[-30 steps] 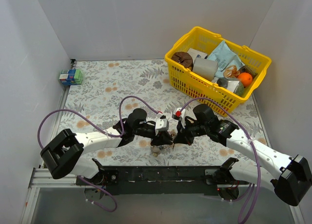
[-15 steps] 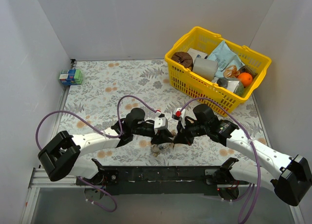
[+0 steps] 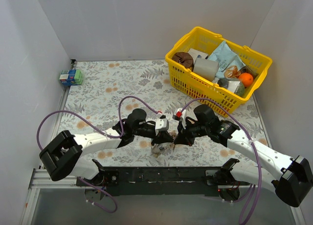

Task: Put the keys on the keyring

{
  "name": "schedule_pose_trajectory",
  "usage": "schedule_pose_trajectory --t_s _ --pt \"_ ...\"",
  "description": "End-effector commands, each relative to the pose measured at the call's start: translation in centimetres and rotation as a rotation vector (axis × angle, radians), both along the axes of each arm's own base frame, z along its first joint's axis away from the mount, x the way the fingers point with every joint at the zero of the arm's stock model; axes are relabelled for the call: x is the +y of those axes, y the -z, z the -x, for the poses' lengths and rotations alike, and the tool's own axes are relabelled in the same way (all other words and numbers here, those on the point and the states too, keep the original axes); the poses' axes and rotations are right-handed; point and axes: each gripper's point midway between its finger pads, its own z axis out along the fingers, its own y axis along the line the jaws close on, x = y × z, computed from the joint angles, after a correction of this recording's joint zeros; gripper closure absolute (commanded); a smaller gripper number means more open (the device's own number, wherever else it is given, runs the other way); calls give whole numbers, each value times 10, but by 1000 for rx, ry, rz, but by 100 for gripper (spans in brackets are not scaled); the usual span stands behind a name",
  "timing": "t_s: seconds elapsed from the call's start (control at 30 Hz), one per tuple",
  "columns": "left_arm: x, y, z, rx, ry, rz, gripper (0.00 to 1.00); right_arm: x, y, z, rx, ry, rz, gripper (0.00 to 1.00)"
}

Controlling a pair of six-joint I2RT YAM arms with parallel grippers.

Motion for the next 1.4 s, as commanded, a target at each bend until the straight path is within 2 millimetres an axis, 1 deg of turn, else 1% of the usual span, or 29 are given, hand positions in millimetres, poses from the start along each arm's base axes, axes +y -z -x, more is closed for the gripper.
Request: schedule_pose_trajectory --t_s 0.0,0.23,0.3,0.33,0.37,0.4,0.43,0.47,0.5,0.53,0.57,0.6,0.63,0.67,0.7,0.73,0.9,1.07,1.17,1.2,1.23,1.37 --pt "-5 -11 1 -23 31 22 100 7 -15 -2 -48 -23 -59 99" --pt "-5 -13 1 -5 6 52 100 6 -16 -5 -56 -6 -56 99" --pt "-4 -19 -3 -20 -21 79 100 6 -18 -5 -64 0 -62 99" --pt "-2 -16 -2 -12 -29 78 100 5 -19 -6 -67 7 -63 98" --pt "-2 -22 -2 -27 -37 100 100 6 -22 -7 -77 12 -72 95" --pt "-1 -23 -3 -30 -45 108 100 6 -24 -7 -82 16 -77 84" --pt "1 -20 -4 -28 -63 106 100 6 -26 -8 -87 19 -84 78" --pt "1 -24 -5 -33 -72 124 100 6 -31 -8 -104 23 -101 72" --pt "2 -26 -4 -35 -79 135 100 6 -34 -9 -112 28 -111 60" --pt "3 -28 -5 -34 -89 144 100 6 -36 -9 -117 36 -121 55" --pt "4 -28 -5 -28 -97 152 100 7 -44 -11 -146 42 -150 50" --pt "4 -29 -5 -30 -102 160 100 6 -47 -11 -156 49 -160 42" --pt "5 -29 -5 -29 -106 162 100 5 -49 -13 -165 63 -164 38" --pt "6 -28 -5 -28 -111 165 100 5 -55 -13 -187 68 -185 34" --pt "6 -28 -5 -27 -115 165 100 4 -58 -14 -199 73 -192 28" --pt "7 -28 -5 -27 -116 165 100 3 -59 -16 -207 88 -194 26" --pt "10 -26 -4 -31 -124 174 100 1 -63 -18 -231 106 -204 18" --pt "10 -26 -3 -28 -125 182 100 0 -67 -20 -244 120 -214 16" --pt "11 -25 -2 -13 -127 187 100 -2 -65 -22 -245 143 -210 16" --pt "11 -24 -1 -10 -126 190 100 -3 -60 -22 -239 150 -204 16" --pt "13 -21 1 -3 -127 185 100 -4 -60 -23 -248 160 -206 16" --pt "17 -24 2 -14 -138 217 100 -8 -60 -24 -239 206 -230 16"
